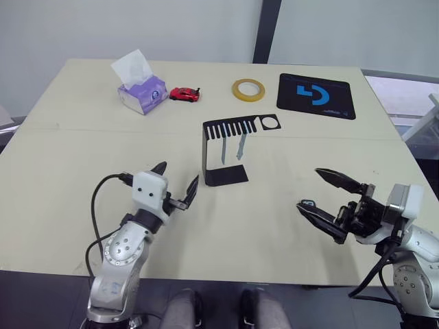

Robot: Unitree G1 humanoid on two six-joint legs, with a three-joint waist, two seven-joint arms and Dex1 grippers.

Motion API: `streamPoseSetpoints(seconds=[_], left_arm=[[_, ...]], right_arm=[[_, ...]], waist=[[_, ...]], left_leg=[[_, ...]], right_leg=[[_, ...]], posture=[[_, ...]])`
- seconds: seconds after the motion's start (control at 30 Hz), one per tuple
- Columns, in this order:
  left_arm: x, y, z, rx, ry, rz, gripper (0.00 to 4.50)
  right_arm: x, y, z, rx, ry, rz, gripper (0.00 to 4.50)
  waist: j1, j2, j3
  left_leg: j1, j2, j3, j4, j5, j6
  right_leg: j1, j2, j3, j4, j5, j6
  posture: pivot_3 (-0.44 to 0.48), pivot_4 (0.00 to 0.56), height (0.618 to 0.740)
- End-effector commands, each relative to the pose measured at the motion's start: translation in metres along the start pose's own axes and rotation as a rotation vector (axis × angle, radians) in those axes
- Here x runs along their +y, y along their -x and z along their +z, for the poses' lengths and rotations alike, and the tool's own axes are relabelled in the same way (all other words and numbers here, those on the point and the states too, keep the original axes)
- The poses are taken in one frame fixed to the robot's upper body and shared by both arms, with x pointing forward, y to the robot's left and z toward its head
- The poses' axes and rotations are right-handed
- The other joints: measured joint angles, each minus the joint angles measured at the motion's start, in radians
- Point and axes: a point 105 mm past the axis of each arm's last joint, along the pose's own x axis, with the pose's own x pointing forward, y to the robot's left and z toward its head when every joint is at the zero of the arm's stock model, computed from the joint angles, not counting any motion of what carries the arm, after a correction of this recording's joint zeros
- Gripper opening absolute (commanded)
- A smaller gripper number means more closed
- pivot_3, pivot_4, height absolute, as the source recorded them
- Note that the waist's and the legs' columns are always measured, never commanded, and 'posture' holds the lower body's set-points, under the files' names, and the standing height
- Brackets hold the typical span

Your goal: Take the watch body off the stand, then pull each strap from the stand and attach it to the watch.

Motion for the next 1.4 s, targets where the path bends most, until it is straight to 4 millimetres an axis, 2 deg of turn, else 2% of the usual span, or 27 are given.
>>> streamPoseSetpoints(seconds=[0.03,0.13,0.3,0.57,0.73,1.07,1.17,1.2,1.37,1.4], left_arm=[[-0.011,-0.008,0.011,-0.061,-0.009,-0.024,4.5],[-0.016,-0.013,0.011,-0.071,-0.004,-0.035,4.5],[-0.011,-0.023,0.007,-0.081,0.01,0.011,4.5],[-0.02,-0.042,0.008,-0.12,0.006,-0.029,4.5],[-0.011,-0.051,0.009,-0.126,0.043,0.055,4.5],[-0.023,-0.062,0.007,-0.117,0.078,0.041,4.5],[-0.023,-0.066,0.007,-0.11,0.087,0.041,3.82],[-0.023,-0.067,0.007,-0.109,0.09,0.042,3.32],[-0.031,-0.072,0.012,-0.129,0.092,0.0,1.48],[-0.032,-0.072,0.013,-0.134,0.089,-0.007,0.9]], right_arm=[[0.008,-0.009,0.011,-0.045,0.016,0.039,4.48],[0.01,-0.011,0.013,-0.042,0.027,0.056,4.48],[0.012,-0.011,0.013,-0.032,0.042,0.058,4.48],[0.005,-0.005,0.012,0.001,0.078,0.028,4.48],[0.004,-0.002,0.011,0.019,0.088,0.011,4.48],[0.004,0.004,0.008,0.05,0.1,-0.017,4.48],[0.004,0.006,0.007,0.058,0.099,-0.023,4.5],[0.005,0.007,0.007,0.061,0.098,-0.026,4.5],[0.006,0.011,0.004,0.077,0.094,-0.043,4.5],[0.006,0.012,0.003,0.079,0.092,-0.046,4.5]], waist=[[0.002,0.0,0.0],[0.002,0.0,0.0],[0.003,0.0,0.0],[0.003,0.0,0.0],[0.003,0.0,0.0],[0.003,0.0,0.0],[0.005,0.0,0.0],[0.004,0.0,0.0],[0.004,0.0,0.0],[0.004,0.0,0.0]], left_leg=[[0.0,0.0,0.0,0.0,0.0,0.0],[0.0,0.0,0.0,0.001,0.0,0.0],[0.0,0.0,0.0,0.001,0.0,0.0],[0.0,0.0,0.0,0.001,0.0,0.0],[0.0,0.0,0.0,0.002,0.0,0.0],[0.0,0.0,0.0,0.002,0.0,0.0],[0.0,0.0,0.0,0.002,0.0,0.0],[0.0,0.0,0.0,0.002,0.0,0.001],[0.0,0.0,0.0,0.002,0.0,0.0],[0.0,0.0,0.0,0.002,0.0,0.0]], right_leg=[[0.0,0.0,0.0,0.0,0.0,0.0],[0.0,0.0,0.0,0.0,0.0,0.0],[0.0,0.0,0.0,0.0,0.0,0.0],[0.0,0.0,-0.001,0.0,0.0,0.0],[0.0,0.0,-0.001,0.001,0.0,0.0],[0.001,0.0,-0.001,0.001,0.0,0.0],[0.001,0.0,-0.001,0.001,0.0,0.0],[0.001,0.0,-0.001,0.001,0.0,0.0],[0.001,0.0,-0.001,0.001,0.0,0.0],[0.001,0.0,-0.001,0.0,0.0,0.001]], posture=[[0.0,0.15,0.74],[0.0,0.15,0.74],[0.0,0.15,0.74],[0.0,0.15,0.74],[0.0,0.15,0.74],[0.0,0.15,0.74],[0.0,0.15,0.74],[0.0,0.15,0.74],[0.0,0.15,0.74],[0.0,0.15,0.74]])
